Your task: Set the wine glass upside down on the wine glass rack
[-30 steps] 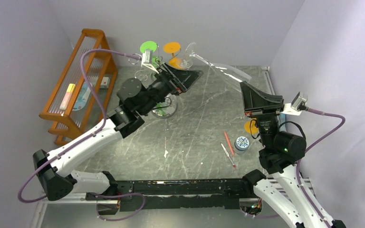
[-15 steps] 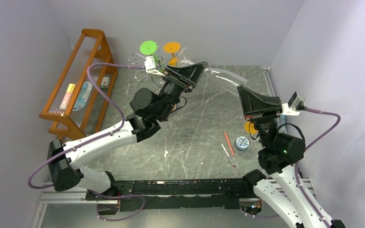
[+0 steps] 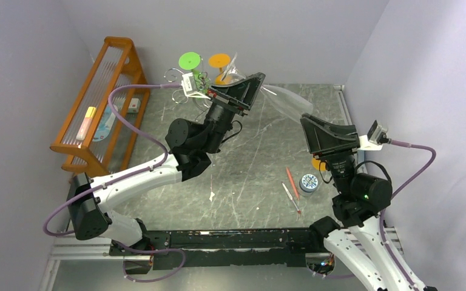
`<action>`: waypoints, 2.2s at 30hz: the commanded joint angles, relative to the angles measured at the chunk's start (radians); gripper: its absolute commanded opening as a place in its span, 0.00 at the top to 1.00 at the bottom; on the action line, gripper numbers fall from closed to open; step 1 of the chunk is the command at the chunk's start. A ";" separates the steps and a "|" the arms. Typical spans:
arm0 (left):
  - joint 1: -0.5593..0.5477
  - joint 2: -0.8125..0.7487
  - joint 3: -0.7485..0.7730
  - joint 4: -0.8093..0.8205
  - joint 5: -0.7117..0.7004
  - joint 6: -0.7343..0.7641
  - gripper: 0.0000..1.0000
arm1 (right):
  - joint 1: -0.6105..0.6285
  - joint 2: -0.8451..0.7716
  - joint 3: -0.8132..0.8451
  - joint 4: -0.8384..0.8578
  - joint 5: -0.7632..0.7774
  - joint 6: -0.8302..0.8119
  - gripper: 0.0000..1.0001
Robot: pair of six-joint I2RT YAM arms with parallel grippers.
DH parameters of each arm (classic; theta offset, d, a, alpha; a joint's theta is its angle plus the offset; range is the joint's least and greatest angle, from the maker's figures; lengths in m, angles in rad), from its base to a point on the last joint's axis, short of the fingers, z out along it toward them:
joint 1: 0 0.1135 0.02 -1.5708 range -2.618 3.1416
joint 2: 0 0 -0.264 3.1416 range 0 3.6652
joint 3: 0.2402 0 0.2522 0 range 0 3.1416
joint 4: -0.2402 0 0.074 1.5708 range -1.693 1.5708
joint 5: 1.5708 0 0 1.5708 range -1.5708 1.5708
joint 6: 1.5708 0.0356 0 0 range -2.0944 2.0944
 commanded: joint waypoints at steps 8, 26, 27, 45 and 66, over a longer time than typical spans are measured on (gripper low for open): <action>-0.001 -0.011 0.012 0.090 0.195 0.444 0.95 | 0.004 -0.103 0.065 -0.428 0.146 -0.160 0.33; -0.001 -0.173 -0.066 -0.485 0.634 0.989 0.95 | 0.003 0.167 0.506 -0.866 -0.234 -0.274 0.27; -0.001 -0.174 -0.062 -0.520 0.630 1.012 0.95 | 0.004 0.182 0.532 -0.881 -0.272 -0.246 0.27; -0.001 -0.108 -0.067 -0.581 0.624 1.136 0.95 | 0.003 0.235 0.531 -0.906 -0.359 0.016 0.56; 0.014 -0.152 -0.228 -0.379 0.794 0.992 0.65 | 0.004 0.245 0.675 -1.027 -0.307 0.248 1.00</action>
